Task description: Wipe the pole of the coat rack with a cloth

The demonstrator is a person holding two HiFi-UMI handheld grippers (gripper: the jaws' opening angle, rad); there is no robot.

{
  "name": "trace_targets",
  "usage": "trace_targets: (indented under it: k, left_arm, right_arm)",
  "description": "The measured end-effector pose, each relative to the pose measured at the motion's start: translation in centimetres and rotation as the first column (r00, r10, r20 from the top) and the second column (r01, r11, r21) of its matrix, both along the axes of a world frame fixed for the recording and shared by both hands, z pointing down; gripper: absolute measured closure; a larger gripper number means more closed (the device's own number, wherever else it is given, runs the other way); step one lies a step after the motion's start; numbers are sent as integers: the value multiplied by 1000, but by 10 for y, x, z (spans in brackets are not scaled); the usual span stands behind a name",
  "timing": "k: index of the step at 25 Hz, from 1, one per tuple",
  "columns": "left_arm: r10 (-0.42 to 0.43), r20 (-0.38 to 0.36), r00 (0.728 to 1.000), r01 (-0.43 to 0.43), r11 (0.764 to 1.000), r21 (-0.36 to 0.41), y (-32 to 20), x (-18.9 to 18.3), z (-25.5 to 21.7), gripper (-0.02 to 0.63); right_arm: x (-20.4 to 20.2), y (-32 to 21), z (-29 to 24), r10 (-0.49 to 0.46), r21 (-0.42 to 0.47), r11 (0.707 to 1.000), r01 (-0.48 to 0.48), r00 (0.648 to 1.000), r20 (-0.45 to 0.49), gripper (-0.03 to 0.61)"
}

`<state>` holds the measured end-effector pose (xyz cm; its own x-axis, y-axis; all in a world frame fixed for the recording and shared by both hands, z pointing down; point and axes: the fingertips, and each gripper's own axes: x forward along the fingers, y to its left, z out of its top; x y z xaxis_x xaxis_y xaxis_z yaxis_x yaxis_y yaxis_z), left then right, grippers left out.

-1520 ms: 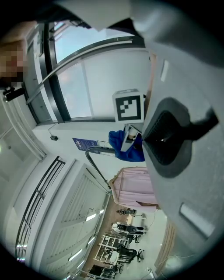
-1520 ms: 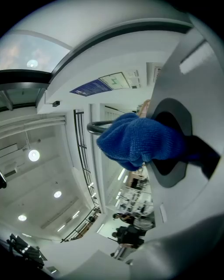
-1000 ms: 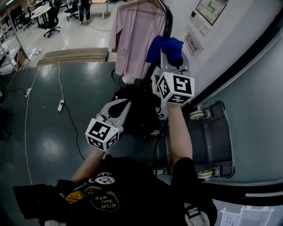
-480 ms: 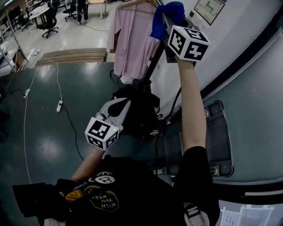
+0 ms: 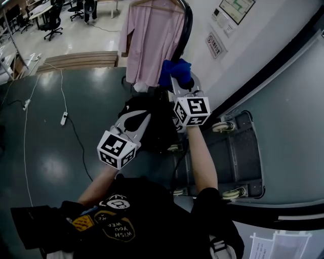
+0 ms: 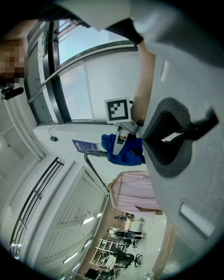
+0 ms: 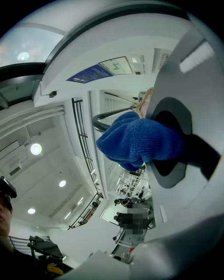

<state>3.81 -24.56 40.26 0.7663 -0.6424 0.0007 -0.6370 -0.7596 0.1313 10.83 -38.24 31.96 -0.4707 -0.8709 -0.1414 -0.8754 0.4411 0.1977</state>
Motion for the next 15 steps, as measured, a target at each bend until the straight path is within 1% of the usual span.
trace_targets:
  k: [2, 4, 6, 8, 10, 13, 15]
  left_arm:
    - [15, 4, 1000, -15, 1000, -4, 6, 5, 2, 611]
    - [18, 5, 1000, -18, 1000, -8, 10, 6, 3, 611]
    - [11, 1, 1000, -11, 1000, -12, 10, 3, 4, 611]
    - [-2, -2, 1000, 2, 1000, -13, 10, -2, 5, 611]
    - [-19, -3, 1000, 19, 1000, -11, 9, -9, 4, 611]
    - [-47, -6, 999, 47, 999, -4, 7, -22, 1, 611]
    - [-66, -11, 998, 65, 998, -2, 6, -30, 1, 611]
  right_arm:
    - [-1, 0, 25, -14, -56, 998, 14, 1000, 0, 493]
    - [-1, 1, 34, -19, -81, 997, 19, 1000, 3, 495]
    - [0, 1, 34, -9, -80, 997, 7, 999, -35, 494]
    - [0, 2, 25, 11, -61, 998, -16, 996, -85, 494]
    - [0, 4, 0, 38, -7, 999, -38, 996, -81, 502]
    - [2, 1, -64, 83, 82, 993, -80, 996, -35, 502]
    - [2, -8, -108, 93, 111, 990, -91, 996, -17, 502]
